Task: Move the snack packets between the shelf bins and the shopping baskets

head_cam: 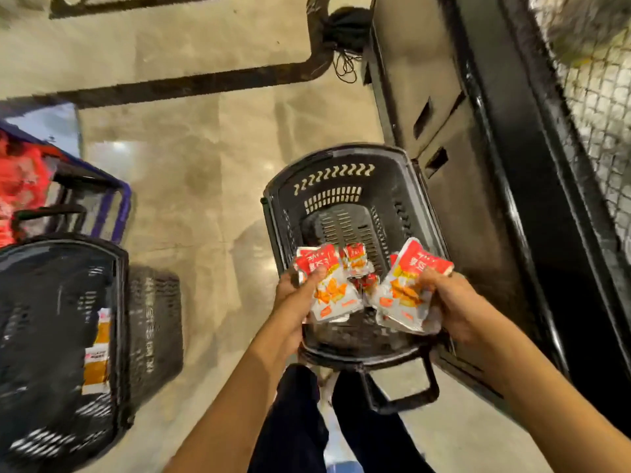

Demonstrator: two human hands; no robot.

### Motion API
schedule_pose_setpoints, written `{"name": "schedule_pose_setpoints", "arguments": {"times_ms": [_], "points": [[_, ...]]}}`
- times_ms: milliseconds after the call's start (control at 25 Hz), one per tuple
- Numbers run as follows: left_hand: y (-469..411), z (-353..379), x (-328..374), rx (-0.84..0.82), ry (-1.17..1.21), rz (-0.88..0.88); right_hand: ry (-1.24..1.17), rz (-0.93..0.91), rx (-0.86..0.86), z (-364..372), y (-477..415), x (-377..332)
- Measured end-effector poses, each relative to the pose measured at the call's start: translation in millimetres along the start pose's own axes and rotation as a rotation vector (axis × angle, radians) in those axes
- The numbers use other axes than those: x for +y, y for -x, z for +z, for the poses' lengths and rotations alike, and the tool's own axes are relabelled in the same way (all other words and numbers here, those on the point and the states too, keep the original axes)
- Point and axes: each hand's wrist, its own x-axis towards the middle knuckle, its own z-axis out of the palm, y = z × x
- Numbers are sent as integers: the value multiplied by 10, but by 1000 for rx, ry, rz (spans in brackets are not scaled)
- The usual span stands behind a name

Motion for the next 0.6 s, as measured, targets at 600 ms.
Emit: {"name": "schedule_pose_setpoints", "arguments": {"times_ms": [600], "points": [[-4579, 557, -961, 320, -223, 34, 452, 9, 43, 490, -4784, 554]]}}
